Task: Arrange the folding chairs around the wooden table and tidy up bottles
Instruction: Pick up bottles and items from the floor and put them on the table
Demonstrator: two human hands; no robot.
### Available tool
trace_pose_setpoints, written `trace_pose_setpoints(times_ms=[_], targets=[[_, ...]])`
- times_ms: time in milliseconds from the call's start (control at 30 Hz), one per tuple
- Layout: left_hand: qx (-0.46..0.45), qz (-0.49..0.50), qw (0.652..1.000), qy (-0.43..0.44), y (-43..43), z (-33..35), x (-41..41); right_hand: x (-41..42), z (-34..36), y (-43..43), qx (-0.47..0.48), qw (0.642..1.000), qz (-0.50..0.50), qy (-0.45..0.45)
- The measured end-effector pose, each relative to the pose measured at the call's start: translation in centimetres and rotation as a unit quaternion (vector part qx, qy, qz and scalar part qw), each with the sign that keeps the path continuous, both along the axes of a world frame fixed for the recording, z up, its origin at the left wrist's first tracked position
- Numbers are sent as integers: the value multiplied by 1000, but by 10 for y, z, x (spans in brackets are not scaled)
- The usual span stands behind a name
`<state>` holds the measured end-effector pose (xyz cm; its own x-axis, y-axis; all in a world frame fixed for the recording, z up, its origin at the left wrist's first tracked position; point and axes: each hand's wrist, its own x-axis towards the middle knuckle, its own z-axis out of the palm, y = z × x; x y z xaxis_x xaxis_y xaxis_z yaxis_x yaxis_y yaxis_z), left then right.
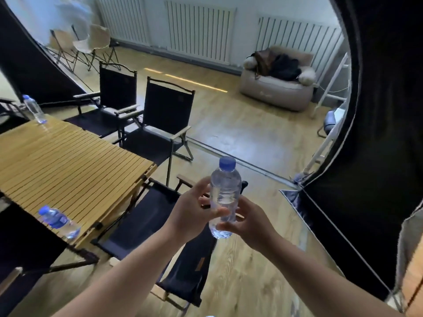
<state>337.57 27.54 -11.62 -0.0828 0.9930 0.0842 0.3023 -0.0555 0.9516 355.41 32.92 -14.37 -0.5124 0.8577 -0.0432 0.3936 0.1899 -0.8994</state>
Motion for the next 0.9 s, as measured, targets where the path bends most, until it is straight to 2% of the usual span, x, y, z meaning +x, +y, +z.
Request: trace_pose_setpoints(times_ms=[367, 633, 900], targets=[[-24, 156, 987, -11, 159, -15, -15, -38, -10, 205, -42, 993, 108, -30], [-34, 206, 977, 29, 287, -5, 1, -39, -9, 347, -62, 982, 179, -6], [-41, 329, 943, -15, 406, -10, 34, -35, -3, 496, -19, 954, 298, -24]])
